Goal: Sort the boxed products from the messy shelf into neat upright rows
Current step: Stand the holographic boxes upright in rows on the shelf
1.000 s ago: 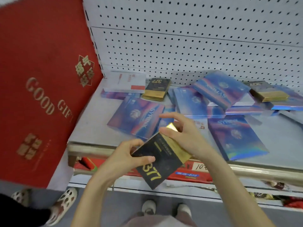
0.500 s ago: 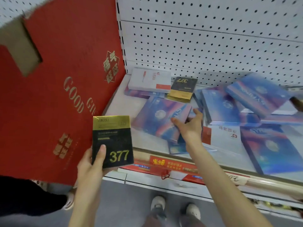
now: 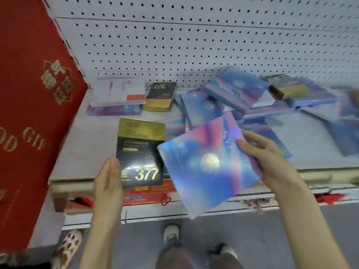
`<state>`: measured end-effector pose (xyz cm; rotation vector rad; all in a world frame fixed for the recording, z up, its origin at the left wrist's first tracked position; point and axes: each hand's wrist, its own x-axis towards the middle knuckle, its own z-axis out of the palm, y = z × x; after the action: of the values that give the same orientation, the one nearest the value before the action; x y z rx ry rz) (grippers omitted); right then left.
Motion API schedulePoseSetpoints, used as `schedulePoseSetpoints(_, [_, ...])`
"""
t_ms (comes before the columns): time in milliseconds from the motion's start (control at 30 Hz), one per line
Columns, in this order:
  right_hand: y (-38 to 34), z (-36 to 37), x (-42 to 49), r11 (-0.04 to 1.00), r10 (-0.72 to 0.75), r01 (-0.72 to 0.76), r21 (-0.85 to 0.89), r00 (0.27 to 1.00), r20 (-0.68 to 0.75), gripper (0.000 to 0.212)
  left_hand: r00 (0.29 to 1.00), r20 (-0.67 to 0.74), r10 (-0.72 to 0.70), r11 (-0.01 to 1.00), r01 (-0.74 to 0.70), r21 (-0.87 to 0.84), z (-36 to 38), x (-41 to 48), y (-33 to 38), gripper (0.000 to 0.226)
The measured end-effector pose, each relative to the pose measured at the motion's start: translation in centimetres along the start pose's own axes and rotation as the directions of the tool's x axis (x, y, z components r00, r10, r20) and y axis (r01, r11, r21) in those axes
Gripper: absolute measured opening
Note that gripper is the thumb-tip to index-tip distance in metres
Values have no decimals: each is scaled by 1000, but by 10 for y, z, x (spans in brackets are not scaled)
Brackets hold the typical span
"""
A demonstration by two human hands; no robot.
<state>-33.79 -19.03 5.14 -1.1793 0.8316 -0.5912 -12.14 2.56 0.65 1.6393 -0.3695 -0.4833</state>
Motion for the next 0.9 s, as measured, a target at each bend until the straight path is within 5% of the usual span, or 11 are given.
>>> schedulePoseSetpoints(167, [-8, -69, -41, 998, 52, -53, -42, 998, -20, 29, 941, 337, 23, 999, -33, 22, 94, -47, 25, 47])
schedulePoseSetpoints(267, [-19, -121, -62, 996, 12, -19, -90, 997, -79, 29, 869, 493, -40, 995, 78, -57, 146, -87, 31, 11])
schedulePoseSetpoints(300, [-22, -141, -69, 994, -3, -8, -113, 995, -99, 27, 847, 530, -36, 993, 88, -73, 164, -103, 34, 17])
schedulePoseSetpoints(467, [-29, -245, -115, 975, -69, 22, -222, 976, -204, 19, 853, 520, -35, 987, 111, -116, 250, -179, 41, 47])
schedulePoseSetpoints(567, [-19, -303, -151, 972, -107, 34, -234, 945, -308, 30, 868, 491, -68, 975, 162, -151, 302, -222, 35, 44])
schedulePoseSetpoints(733, [10, -365, -212, 972, 97, 25, 233, 862, -497, 44, 889, 437, -137, 934, 263, -243, 390, -276, 42, 30])
schedulePoseSetpoints(900, [3, -425, -229, 958, 58, 73, 278, 898, -437, 36, 864, 503, -31, 937, 200, -286, 484, -312, 54, 15])
